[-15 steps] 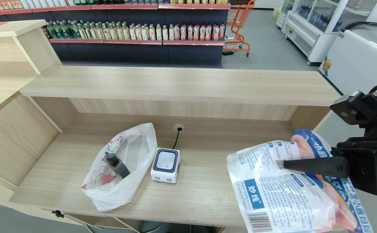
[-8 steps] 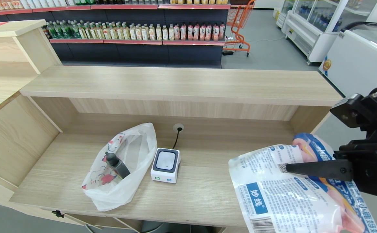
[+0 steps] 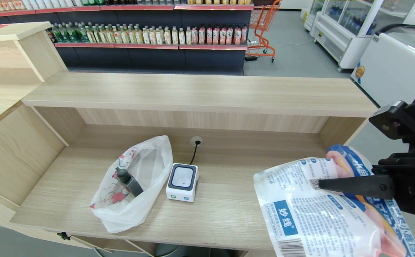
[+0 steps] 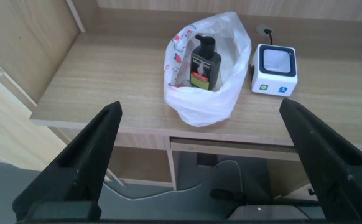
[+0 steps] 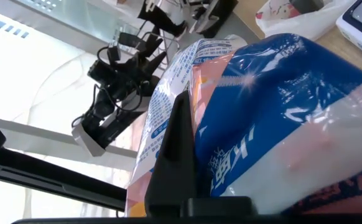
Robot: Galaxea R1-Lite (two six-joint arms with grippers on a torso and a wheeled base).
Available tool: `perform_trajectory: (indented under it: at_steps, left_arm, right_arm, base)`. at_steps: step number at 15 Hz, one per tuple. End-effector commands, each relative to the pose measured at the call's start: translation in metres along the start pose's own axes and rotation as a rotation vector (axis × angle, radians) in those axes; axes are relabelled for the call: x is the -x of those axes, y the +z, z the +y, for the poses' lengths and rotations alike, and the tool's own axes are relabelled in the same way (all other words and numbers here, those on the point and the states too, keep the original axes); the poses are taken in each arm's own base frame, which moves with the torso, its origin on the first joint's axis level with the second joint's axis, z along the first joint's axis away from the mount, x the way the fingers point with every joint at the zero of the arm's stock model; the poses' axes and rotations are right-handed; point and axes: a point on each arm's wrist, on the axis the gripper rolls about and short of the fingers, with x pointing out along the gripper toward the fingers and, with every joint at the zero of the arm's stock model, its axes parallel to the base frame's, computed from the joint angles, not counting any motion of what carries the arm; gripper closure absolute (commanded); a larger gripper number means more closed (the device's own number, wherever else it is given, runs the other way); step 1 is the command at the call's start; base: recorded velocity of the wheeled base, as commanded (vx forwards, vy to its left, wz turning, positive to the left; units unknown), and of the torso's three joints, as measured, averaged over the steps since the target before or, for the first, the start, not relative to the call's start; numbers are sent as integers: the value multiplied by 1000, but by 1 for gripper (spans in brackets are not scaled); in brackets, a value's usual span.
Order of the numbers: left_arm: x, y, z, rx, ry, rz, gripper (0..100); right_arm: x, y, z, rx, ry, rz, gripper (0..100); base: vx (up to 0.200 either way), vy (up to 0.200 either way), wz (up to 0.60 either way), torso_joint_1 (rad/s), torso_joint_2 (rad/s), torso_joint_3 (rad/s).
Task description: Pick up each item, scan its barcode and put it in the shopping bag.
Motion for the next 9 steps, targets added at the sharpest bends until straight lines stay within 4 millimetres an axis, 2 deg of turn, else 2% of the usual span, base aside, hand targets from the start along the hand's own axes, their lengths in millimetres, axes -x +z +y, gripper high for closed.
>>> perform_trajectory:
  at_steps: [1, 8, 9]
  left_arm:
    - [0, 0, 0, 0, 0, -1, 0]
    - [0, 0, 0, 0, 0, -1, 0]
    - [0, 0, 0, 0, 0, -1, 0]
  right_arm:
    - [1, 1, 0, 7, -2, -4, 100]
    - [2, 1, 1, 20, -15, -13, 100]
    - [1, 3, -2, 74, -62, -35, 100]
  base:
    - [0, 0, 0, 0, 0, 0]
    - [0, 0, 0, 0, 0, 0]
    - [0, 0, 0, 0, 0, 0]
